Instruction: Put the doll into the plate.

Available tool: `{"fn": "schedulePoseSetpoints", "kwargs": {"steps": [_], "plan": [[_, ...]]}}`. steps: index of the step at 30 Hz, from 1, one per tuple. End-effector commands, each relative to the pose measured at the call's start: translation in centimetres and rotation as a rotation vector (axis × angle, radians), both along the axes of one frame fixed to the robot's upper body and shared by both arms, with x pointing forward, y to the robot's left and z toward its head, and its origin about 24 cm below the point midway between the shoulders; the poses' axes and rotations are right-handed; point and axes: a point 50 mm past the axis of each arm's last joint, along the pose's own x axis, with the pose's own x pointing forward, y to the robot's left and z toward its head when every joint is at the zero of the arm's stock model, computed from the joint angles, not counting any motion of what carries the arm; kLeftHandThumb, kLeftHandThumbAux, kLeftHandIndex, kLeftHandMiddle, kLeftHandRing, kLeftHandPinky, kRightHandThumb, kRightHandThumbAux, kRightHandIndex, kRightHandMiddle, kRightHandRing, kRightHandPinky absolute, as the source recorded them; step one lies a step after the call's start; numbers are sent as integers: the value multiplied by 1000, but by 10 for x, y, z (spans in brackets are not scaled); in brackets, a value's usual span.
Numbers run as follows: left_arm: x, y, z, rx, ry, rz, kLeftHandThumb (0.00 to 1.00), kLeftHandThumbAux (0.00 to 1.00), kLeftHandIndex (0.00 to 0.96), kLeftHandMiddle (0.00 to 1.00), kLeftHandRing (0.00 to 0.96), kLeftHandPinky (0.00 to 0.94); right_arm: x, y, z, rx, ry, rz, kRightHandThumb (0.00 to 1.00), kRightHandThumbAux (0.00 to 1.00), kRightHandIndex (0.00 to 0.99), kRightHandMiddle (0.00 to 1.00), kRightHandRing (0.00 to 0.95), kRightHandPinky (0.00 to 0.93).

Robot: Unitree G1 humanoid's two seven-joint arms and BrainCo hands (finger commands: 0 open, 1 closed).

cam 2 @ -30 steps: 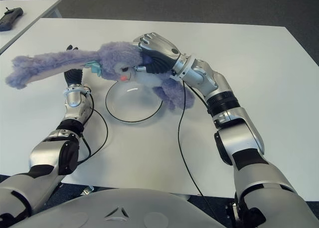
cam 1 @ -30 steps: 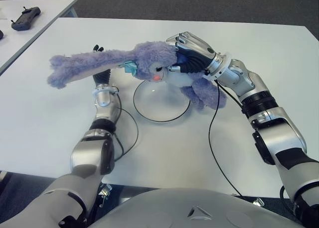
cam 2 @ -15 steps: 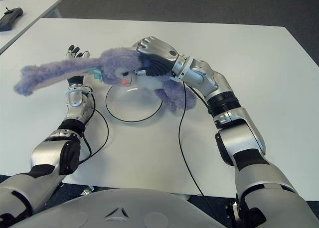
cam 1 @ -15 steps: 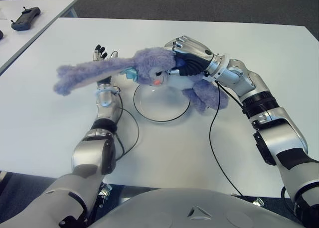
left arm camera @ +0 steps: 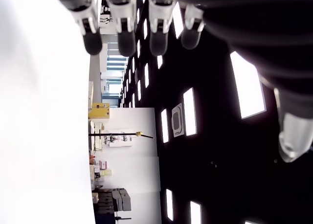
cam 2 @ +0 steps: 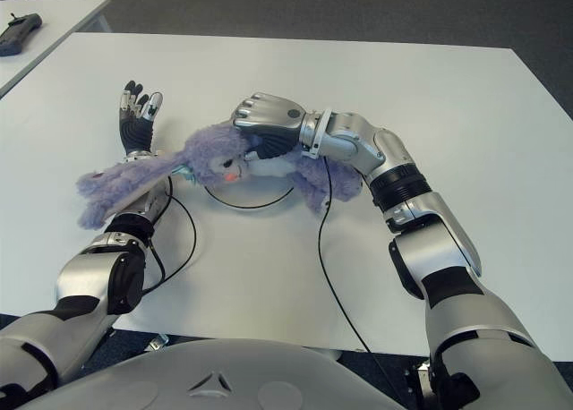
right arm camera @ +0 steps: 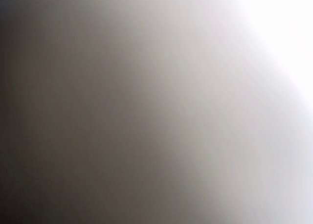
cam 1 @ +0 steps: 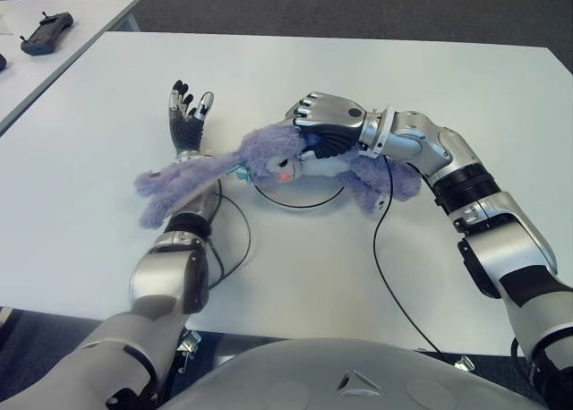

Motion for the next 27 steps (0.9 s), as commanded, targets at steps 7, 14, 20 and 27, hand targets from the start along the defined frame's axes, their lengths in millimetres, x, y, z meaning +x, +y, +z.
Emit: {"fn": "schedulePoseSetpoints", "kwargs": {"steps": [7, 14, 20, 27], "plan": [[-99, -51, -122, -149, 486, -31, 0, 536, 53, 99, 103, 128, -3, 6, -4, -191, -63, 20, 695, 725, 437, 854, 860, 860], [-98, -52, -122, -162, 480, -37, 0, 550, 57, 110, 114, 133, -5, 12, 0, -231, -80, 52, 694, 725, 437, 847, 854, 857], [-99, -51, -123, -142, 502, -47, 0, 573, 35, 101, 99, 95, -10, 23, -2, -228, -79, 93, 692, 726, 436, 845, 853, 856], [-99, -53, -125, -144, 517, -83, 0, 607, 16, 81, 79, 80, -12, 29, -2, -224, -103, 127, 692, 727, 436, 836, 849, 856]]}}
